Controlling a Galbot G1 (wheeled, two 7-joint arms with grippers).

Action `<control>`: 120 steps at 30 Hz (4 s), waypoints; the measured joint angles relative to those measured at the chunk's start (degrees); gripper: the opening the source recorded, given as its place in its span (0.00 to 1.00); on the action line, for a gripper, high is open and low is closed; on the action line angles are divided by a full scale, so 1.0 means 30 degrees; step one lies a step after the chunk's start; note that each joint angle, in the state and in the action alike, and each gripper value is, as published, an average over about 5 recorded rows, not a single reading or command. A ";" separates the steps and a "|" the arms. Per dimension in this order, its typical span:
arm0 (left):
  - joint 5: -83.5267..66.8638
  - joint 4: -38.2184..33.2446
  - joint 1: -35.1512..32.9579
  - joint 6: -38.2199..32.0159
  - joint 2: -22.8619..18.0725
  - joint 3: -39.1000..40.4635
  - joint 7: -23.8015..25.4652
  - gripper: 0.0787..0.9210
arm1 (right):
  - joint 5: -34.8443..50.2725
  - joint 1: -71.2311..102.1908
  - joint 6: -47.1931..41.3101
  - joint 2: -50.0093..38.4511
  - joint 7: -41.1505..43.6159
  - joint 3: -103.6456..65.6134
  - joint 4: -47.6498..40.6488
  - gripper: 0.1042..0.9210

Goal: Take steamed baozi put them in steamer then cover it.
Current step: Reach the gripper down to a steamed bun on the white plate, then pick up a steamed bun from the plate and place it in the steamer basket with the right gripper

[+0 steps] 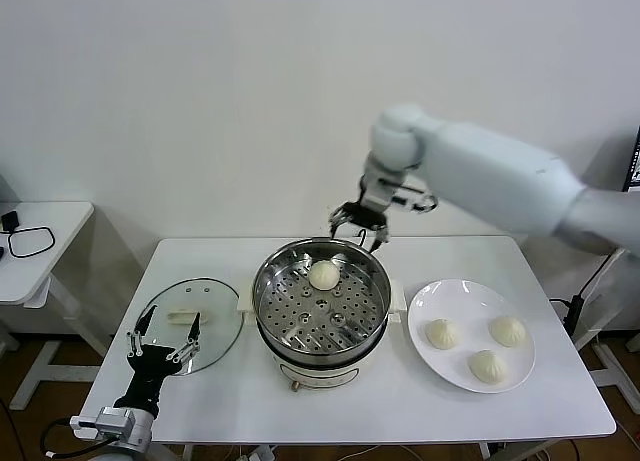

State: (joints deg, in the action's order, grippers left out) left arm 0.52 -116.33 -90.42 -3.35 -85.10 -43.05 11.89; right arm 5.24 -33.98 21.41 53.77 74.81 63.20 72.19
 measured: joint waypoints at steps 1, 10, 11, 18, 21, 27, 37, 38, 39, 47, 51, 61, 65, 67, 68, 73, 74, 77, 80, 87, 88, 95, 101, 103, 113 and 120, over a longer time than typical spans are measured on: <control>0.0014 -0.0042 -0.0032 -0.0018 -0.0004 0.0043 0.0000 0.88 | 0.0297 -0.0082 -0.0656 -0.0552 -0.0032 0.0116 0.0225 0.88; 0.0130 -0.0374 -0.0200 -0.0062 -0.0070 0.0382 -0.0021 0.88 | 0.1283 0.1171 -0.6310 -0.4606 -0.0960 -0.0120 0.1485 0.88; 0.0165 -0.0386 -0.0199 -0.0069 -0.0089 0.0429 -0.0032 0.88 | 0.1260 0.1472 -0.6746 -0.4874 -0.1056 -0.0262 0.1539 0.88; 0.0330 -0.0356 -0.0201 -0.0185 -0.0242 0.0705 -0.0055 0.88 | 0.0661 0.3901 -0.8847 -0.5967 -0.1526 -0.1563 0.1573 0.88; 0.0340 -0.0273 -0.0182 -0.0221 -0.0248 0.0716 -0.0056 0.88 | 0.0341 0.5021 -0.9409 -0.6169 -0.1635 -0.2154 0.1465 0.88; 0.0344 -0.0171 -0.0082 -0.0231 -0.0220 0.0670 -0.0057 0.88 | -0.0396 0.7260 -1.0079 -0.6254 -0.1819 -0.3353 0.1141 0.88; 0.0360 0.0116 0.0084 -0.0219 -0.0187 0.0713 -0.0066 0.88 | -0.1316 1.0300 -1.0595 -0.5983 -0.2161 -0.5125 0.0574 0.88; 0.0362 0.0123 0.0086 -0.0219 -0.0188 0.0721 -0.0066 0.88 | -0.1397 1.0535 -1.0613 -0.5943 -0.2214 -0.5276 0.0514 0.88; 0.0364 0.0129 0.0086 -0.0219 -0.0188 0.0722 -0.0066 0.88 | -0.1474 1.0756 -1.0628 -0.5903 -0.2267 -0.5420 0.0456 0.88; 0.0399 0.0148 0.0036 -0.0235 -0.0220 0.0751 -0.0066 0.88 | -0.2152 1.2076 -1.0634 -0.5521 -0.2793 -0.6455 -0.0040 0.88; 0.0456 0.0139 -0.0020 -0.0277 -0.0260 0.0823 -0.0066 0.88 | -0.2378 1.2572 -1.0624 -0.5313 -0.3057 -0.6860 -0.0224 0.88; 0.0503 0.0117 -0.0086 -0.0331 -0.0301 0.0842 -0.0066 0.88 | -0.2784 1.3434 -1.0596 -0.4808 -0.3370 -0.7537 -0.0561 0.88; 0.0504 0.0147 -0.0067 -0.0334 -0.0301 0.0839 -0.0067 0.88 | -0.2913 1.3676 -1.0558 -0.4645 -0.3390 -0.7687 -0.0602 0.88; 0.0504 0.0189 -0.0046 -0.0335 -0.0296 0.0832 -0.0067 0.88 | -0.2973 1.3775 -1.0549 -0.4568 -0.3400 -0.7775 -0.0637 0.88; 0.0504 0.0214 -0.0032 -0.0335 -0.0290 0.0827 -0.0067 0.88 | -0.2994 1.3808 -1.0550 -0.4541 -0.3403 -0.7809 -0.0653 0.88; 0.0504 0.0282 0.0027 -0.0339 -0.0274 0.0831 -0.0067 0.88 | -0.3117 1.3908 -1.0553 -0.4462 -0.3406 -0.7948 -0.0728 0.81; 0.0504 0.0284 0.0030 -0.0341 -0.0279 0.0839 -0.0067 0.88 | -0.3151 1.3925 -1.0550 -0.4450 -0.3403 -0.7982 -0.0743 0.78; 0.0504 0.0284 0.0029 -0.0348 -0.0298 0.0853 -0.0067 0.88 | -0.3225 1.3946 -1.0533 -0.4445 -0.3385 -0.8048 -0.0751 0.74; 0.0504 0.0259 0.0026 -0.0350 -0.0303 0.0854 -0.0067 0.88 | -0.3249 1.3936 -1.0515 -0.4480 -0.3354 -0.8088 -0.0714 0.72; 0.0504 0.0145 -0.0001 -0.0351 -0.0349 0.0880 -0.0070 0.88 | -0.2990 1.3695 -1.0600 -0.4847 -0.3138 -0.8056 -0.0344 0.71; 0.0504 0.0125 -0.0009 -0.0351 -0.0349 0.0886 -0.0074 0.88 | -0.2862 1.3579 -1.0651 -0.4968 -0.3098 -0.7958 -0.0219 0.71; 0.0572 -0.0122 -0.0049 -0.0343 -0.0345 0.1104 -0.0170 0.88 | -0.1107 1.1772 -1.1298 -0.6355 -0.2832 -0.6452 0.1293 0.72; 0.0707 -0.0190 -0.0104 -0.0340 -0.0326 0.1364 -0.0206 0.88 | 0.1200 0.8633 -1.2172 -0.7871 -0.2670 -0.4128 0.3398 0.72; 0.0722 -0.0242 -0.0120 -0.0338 -0.0297 0.1406 -0.0208 0.88 | 0.2074 0.7231 -1.2541 -0.8209 -0.2665 -0.3089 0.4208 0.72; 0.0704 -0.0531 -0.0124 -0.0305 -0.0202 0.1404 -0.0207 0.88 | 0.6590 -0.0071 -1.4706 -0.7416 -0.3225 0.2149 0.7395 0.72; 0.0599 -0.0507 -0.0024 -0.0229 -0.0121 0.1170 -0.0167 0.88 | 0.8989 -0.2596 -1.6032 -0.4657 -0.4094 0.3974 0.7832 0.72</control>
State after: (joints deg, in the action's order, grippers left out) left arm 2.31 -117.85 -90.49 -4.03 -85.46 -39.54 11.39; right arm 32.21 -41.76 -26.68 39.80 62.53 75.13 95.69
